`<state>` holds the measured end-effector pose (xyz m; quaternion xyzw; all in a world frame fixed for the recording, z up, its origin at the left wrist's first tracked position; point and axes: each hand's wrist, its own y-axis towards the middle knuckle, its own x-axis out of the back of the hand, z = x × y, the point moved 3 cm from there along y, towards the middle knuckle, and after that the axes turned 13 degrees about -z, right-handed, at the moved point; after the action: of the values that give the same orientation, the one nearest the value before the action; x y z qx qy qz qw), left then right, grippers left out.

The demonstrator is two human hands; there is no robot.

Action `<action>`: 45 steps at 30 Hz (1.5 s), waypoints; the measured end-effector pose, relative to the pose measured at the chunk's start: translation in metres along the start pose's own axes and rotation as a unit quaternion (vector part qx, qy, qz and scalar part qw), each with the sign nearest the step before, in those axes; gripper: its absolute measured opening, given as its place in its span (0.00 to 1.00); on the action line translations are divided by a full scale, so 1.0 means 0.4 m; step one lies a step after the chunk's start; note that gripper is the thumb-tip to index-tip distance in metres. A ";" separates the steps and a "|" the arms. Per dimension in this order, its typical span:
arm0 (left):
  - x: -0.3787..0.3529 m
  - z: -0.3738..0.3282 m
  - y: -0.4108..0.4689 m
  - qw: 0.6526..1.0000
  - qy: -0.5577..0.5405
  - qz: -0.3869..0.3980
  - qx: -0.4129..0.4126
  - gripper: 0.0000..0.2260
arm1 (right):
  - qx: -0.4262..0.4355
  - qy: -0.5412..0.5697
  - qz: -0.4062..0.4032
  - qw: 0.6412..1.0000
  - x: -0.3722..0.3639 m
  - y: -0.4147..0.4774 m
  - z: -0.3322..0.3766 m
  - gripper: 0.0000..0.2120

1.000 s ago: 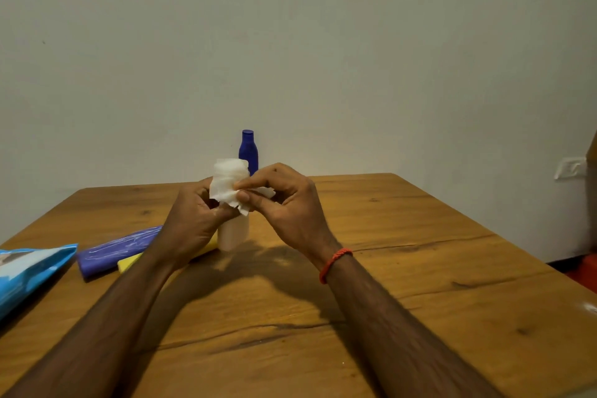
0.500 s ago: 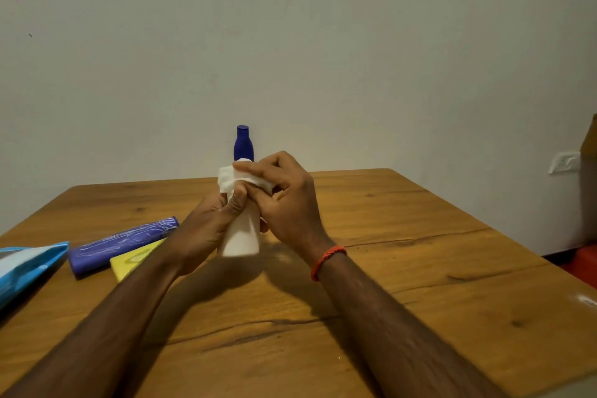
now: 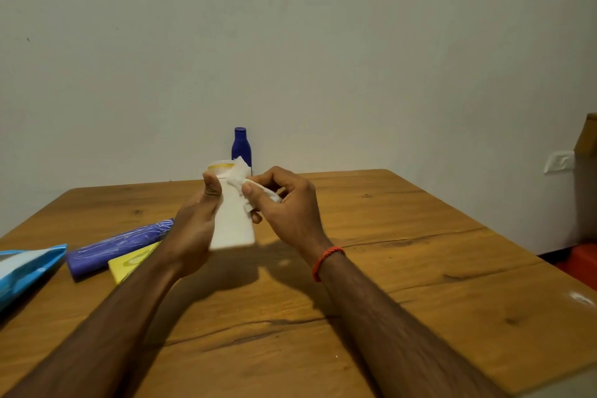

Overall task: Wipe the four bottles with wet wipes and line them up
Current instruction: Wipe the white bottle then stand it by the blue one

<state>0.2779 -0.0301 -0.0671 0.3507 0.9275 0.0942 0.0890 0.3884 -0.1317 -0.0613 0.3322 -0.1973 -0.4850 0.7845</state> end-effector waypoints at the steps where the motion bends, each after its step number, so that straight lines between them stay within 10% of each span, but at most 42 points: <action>1: 0.006 0.006 0.005 1.000 -0.007 -0.025 0.014 0.30 | 0.001 0.005 0.022 1.000 -0.007 -0.004 0.000 0.06; 10: 0.019 0.026 0.029 0.997 -0.013 -0.035 0.070 0.33 | 0.091 -0.072 0.175 0.978 -0.016 -0.002 0.012 0.09; 14: 0.009 0.028 0.022 0.999 -0.020 -0.006 0.044 0.13 | 0.064 -0.058 0.045 0.995 -0.008 0.002 0.004 0.12; 20: -0.017 0.025 0.005 0.998 -0.031 0.025 0.051 0.16 | 0.067 -0.075 -0.071 0.992 0.000 0.005 0.005 0.10; 32: 0.022 -0.009 0.029 0.985 -0.142 -0.052 0.080 0.24 | 0.167 -0.060 0.215 0.960 -0.045 -0.018 0.059 0.10; 35: 0.022 -0.001 0.021 0.980 -0.157 -0.049 0.113 0.35 | 0.149 -0.075 0.144 0.975 -0.024 -0.003 0.050 0.10; 45: -0.029 0.035 0.012 0.993 -0.097 0.003 0.066 0.21 | 0.187 -0.162 -0.081 0.966 -0.011 -0.004 0.063 0.08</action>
<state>0.2927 -0.0326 -0.0782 0.3659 0.9176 -0.0018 0.1553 0.3695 -0.1366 -0.0447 0.4051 -0.3813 -0.5483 0.6244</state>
